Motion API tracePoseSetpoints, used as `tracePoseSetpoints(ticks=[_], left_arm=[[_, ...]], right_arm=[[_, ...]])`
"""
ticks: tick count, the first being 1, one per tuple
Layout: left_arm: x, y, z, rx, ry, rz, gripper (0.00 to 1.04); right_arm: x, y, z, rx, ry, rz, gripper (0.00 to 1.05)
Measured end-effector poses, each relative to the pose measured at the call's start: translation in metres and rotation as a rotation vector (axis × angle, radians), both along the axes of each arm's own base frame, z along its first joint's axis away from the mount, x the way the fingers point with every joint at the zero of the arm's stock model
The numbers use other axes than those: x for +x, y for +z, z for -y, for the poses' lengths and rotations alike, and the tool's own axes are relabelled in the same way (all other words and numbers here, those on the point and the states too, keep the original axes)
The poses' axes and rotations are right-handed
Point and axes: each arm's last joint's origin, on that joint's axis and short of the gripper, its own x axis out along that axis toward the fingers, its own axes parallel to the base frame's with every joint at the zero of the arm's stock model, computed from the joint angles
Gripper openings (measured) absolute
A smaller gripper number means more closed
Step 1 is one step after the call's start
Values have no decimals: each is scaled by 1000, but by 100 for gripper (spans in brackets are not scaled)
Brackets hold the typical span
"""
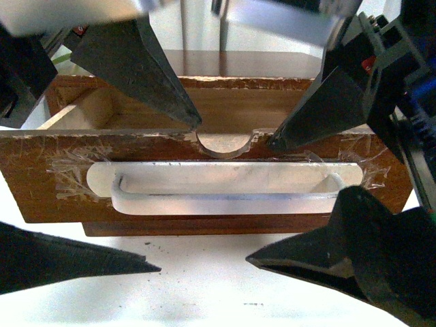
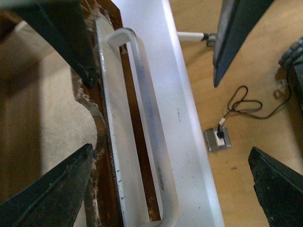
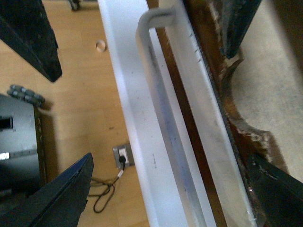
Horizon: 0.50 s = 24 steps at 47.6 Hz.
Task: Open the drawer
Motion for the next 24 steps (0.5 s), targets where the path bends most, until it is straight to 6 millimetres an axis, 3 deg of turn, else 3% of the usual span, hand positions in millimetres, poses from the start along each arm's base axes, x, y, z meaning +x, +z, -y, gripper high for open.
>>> tracePoseSetpoints(ticks=[13, 24], left_arm=[[-15, 7, -26, -240, 68, -14, 98], [-30, -7, -64, -484, 228, 20, 98]], right_arm=[[-18, 24, 25, 218, -113, 140, 96], [-47, 17, 53, 373, -302, 261, 96]])
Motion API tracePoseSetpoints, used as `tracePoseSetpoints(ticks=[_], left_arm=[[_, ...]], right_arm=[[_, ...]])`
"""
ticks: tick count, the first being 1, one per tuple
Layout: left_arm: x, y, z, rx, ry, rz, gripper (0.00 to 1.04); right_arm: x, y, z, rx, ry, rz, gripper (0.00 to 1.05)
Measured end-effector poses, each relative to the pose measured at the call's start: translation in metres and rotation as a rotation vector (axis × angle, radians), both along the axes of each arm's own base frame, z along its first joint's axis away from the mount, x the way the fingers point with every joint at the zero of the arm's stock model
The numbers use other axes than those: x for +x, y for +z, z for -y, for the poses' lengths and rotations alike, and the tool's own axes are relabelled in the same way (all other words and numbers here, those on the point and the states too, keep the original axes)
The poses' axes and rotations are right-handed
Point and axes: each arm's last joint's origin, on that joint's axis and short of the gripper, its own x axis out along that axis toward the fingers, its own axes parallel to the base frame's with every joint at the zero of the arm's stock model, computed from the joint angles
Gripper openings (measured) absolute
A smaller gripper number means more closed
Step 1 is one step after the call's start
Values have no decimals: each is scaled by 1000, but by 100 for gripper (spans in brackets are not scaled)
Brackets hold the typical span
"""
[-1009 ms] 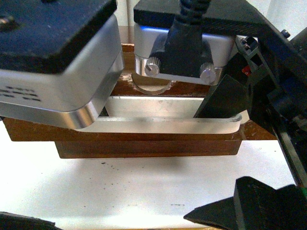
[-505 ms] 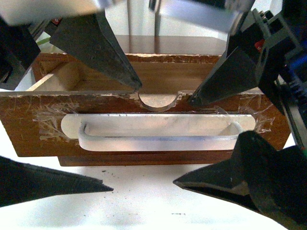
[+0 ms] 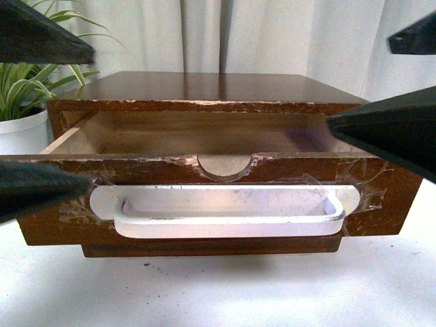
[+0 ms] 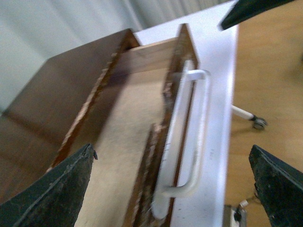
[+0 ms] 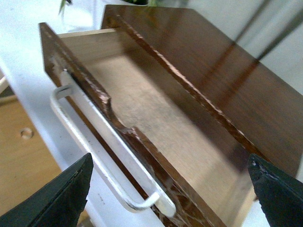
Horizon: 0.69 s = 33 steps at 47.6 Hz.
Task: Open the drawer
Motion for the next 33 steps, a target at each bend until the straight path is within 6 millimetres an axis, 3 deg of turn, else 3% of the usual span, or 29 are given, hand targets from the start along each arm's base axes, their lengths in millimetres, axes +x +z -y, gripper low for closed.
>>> tracePoseSetpoints(ticks=[8, 17, 26, 33], left_arm=[[-18, -21, -34, -282, 303, -24, 98], [-51, -54, -44, -489, 574, -148, 98], [-78, -79, -58, -608, 801, -238, 98], [-88, -85, -61, -645, 863, -281, 98]], right_arm=[[-34, -23, 22, 157, -166, 54, 96], [-66, -59, 34, 321, -375, 10, 96], [-89, -82, 43, 444, -557, -48, 96], [-98, -91, 48, 486, -618, -70, 96]])
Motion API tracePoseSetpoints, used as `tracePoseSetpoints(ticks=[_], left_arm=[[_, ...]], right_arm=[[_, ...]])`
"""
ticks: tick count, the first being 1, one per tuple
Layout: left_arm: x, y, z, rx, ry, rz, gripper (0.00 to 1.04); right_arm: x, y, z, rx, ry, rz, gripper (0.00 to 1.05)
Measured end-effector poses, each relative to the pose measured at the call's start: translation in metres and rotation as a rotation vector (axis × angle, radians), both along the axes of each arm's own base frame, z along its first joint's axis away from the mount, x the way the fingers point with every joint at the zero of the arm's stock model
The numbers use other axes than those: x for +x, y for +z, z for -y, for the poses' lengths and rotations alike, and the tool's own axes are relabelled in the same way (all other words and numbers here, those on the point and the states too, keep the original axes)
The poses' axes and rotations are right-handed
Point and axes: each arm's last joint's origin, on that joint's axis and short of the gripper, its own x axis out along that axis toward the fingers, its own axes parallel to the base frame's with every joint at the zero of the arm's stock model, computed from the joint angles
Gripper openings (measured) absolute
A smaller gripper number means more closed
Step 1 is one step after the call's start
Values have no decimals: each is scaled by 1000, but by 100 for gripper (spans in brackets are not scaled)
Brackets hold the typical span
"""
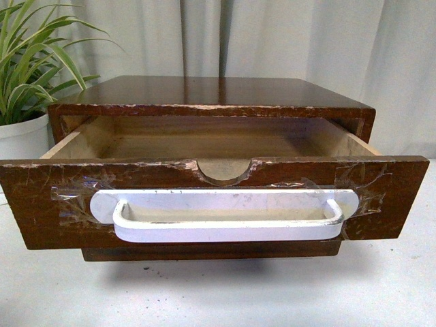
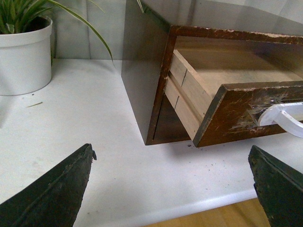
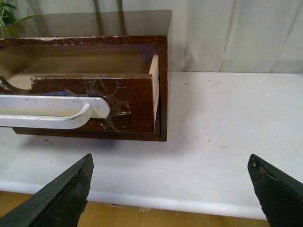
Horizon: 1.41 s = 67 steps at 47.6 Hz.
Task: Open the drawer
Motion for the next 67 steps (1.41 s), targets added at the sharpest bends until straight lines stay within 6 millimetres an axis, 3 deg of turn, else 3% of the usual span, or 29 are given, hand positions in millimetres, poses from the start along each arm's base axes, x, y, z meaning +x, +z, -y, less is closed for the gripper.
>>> tracePoseSetpoints(ticks=[11, 13, 18, 21, 30, 35, 38, 50, 67], left_arm=[[-1, 1, 0, -14, 17, 5, 98], [-2, 0, 1, 25, 110, 61, 90], [-6, -5, 5, 52, 224, 102, 68], [-9, -7, 8, 55, 229, 107, 56], [-13, -12, 15, 64, 253, 101, 29], [-16, -15, 23, 64, 215, 107, 4], [-17, -18, 23, 65, 224, 111, 4], [-21, -21, 23, 66, 221, 122, 4], [-34, -24, 23, 66, 221, 115, 4]], right_arm=[[-4, 0, 3, 54, -39, 18, 96], [-4, -1, 3, 50, -54, 26, 94], [-4, -6, 10, 8, -180, 87, 73], [-4, -10, 14, -6, -179, 92, 58], [-4, -15, 21, -17, -182, 96, 31], [-4, -19, 26, -20, -183, 97, 8], [-4, -21, 30, -24, -162, 96, 1], [-4, -34, 38, -25, -192, 94, 1], [-4, -34, 38, -25, -195, 94, 1]])
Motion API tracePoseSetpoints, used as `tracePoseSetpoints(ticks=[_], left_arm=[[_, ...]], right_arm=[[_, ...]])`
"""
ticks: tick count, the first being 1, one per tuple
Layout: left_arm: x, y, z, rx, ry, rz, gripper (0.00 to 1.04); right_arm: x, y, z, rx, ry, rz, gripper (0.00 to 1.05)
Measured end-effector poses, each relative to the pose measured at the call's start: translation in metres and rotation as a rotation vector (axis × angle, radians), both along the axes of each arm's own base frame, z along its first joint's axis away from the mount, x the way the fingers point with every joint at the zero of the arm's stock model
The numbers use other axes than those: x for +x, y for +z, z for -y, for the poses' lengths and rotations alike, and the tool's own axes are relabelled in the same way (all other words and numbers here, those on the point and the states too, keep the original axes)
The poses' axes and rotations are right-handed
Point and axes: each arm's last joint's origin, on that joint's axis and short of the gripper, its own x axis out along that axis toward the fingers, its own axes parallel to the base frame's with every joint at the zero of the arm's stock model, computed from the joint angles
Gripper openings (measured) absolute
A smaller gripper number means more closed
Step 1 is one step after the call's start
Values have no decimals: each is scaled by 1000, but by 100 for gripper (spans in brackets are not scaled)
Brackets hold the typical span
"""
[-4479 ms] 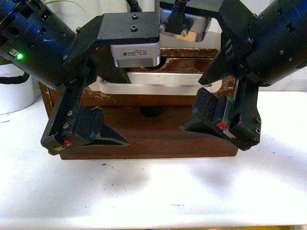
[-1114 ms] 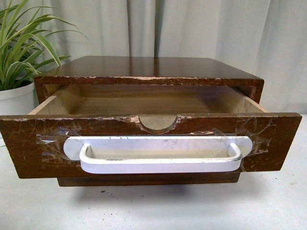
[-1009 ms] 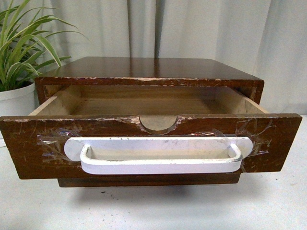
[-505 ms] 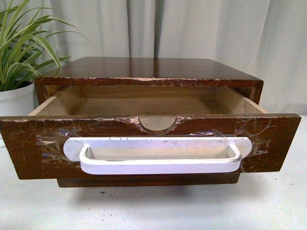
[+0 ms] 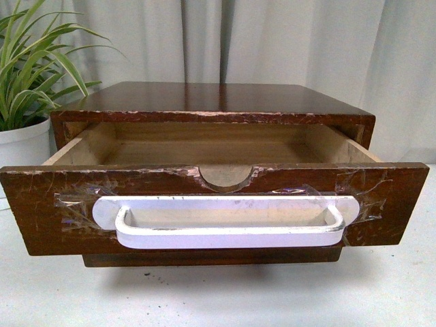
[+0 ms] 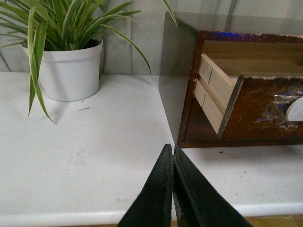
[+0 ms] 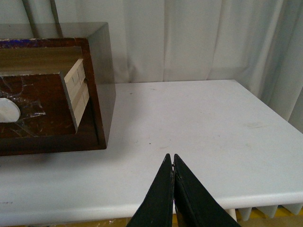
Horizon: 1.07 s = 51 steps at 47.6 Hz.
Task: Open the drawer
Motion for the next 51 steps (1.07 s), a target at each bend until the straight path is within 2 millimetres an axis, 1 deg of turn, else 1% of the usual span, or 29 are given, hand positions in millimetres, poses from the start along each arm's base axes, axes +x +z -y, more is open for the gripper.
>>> tracePoseSetpoints(ticks=[10, 12, 14, 18, 21, 24, 25, 26, 33, 35, 37, 39, 42, 51], left_arm=[[0, 0, 0, 0, 0, 0, 5], [0, 0, 0, 0, 0, 0, 12], [0, 0, 0, 0, 0, 0, 16], [0, 0, 0, 0, 0, 0, 29], [0, 0, 0, 0, 0, 0, 43], [0, 0, 0, 0, 0, 0, 55], [0, 0, 0, 0, 0, 0, 56], [0, 0, 0, 0, 0, 0, 62], [0, 0, 0, 0, 0, 0, 93], [0, 0, 0, 0, 0, 0, 99], [0, 0, 0, 0, 0, 0, 100], [0, 0, 0, 0, 0, 0, 98], [0, 0, 0, 0, 0, 0, 98], [0, 0, 0, 0, 0, 0, 98]], right_arm=[[0, 0, 0, 0, 0, 0, 1], [0, 0, 0, -1, 0, 0, 1], [0, 0, 0, -1, 0, 0, 6], [0, 0, 0, -1, 0, 0, 18], [0, 0, 0, -1, 0, 0, 32], [0, 0, 0, -1, 0, 0, 43], [0, 0, 0, -1, 0, 0, 47], [0, 0, 0, -1, 0, 0, 50], [0, 0, 0, -1, 0, 0, 82], [0, 0, 0, -1, 0, 0, 89], [0, 0, 0, 0, 0, 0, 96], [0, 0, 0, 1, 0, 0, 98], [0, 0, 0, 0, 0, 0, 95], [0, 0, 0, 0, 0, 0, 96]])
